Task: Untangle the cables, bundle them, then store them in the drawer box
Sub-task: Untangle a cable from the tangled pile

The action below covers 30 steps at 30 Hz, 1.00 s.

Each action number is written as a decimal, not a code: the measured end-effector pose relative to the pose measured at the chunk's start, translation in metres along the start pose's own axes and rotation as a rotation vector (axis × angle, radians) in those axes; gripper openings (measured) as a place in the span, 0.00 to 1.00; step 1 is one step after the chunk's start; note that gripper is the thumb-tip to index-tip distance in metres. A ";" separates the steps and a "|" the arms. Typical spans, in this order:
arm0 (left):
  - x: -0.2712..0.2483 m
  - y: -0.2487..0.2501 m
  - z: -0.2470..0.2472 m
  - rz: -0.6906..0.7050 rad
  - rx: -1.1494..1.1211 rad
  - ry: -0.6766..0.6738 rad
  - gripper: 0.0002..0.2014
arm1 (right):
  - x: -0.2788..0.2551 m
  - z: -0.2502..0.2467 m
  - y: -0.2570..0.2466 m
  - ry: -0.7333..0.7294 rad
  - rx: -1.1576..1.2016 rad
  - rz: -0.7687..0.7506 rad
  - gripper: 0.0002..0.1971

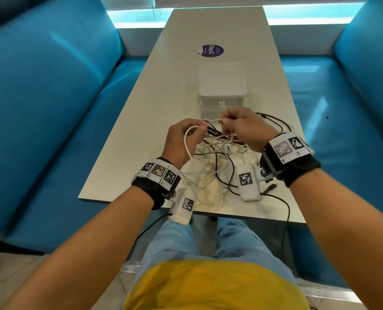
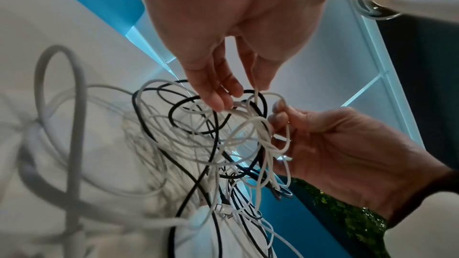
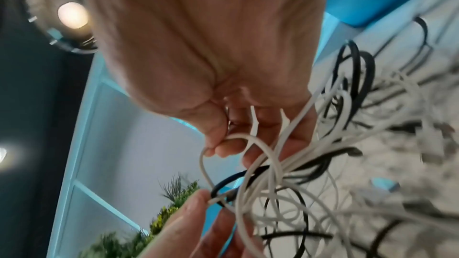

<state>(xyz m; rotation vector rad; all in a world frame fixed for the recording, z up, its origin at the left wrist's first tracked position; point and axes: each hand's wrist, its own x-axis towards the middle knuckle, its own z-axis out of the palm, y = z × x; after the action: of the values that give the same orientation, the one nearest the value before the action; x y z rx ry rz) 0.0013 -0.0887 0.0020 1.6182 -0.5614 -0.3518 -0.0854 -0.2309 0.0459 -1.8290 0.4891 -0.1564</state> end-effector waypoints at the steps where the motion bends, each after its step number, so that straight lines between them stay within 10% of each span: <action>1: -0.001 0.001 0.001 -0.002 -0.013 0.003 0.09 | -0.001 0.000 -0.001 -0.012 0.039 0.006 0.13; 18: 0.009 0.008 0.009 0.053 0.146 0.012 0.14 | -0.007 -0.007 0.003 -0.072 -0.563 -0.094 0.06; 26: 0.017 0.024 -0.012 0.352 0.699 -0.129 0.15 | -0.001 -0.015 -0.007 -0.079 -0.813 -0.053 0.06; 30: 0.022 0.021 -0.005 -0.042 0.274 0.100 0.07 | -0.001 -0.015 -0.013 -0.079 -0.581 -0.121 0.04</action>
<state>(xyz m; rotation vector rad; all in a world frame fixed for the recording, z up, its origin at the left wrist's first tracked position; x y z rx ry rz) 0.0191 -0.0978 0.0254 1.9022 -0.5166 -0.2302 -0.0877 -0.2405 0.0631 -2.4251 0.3908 -0.0221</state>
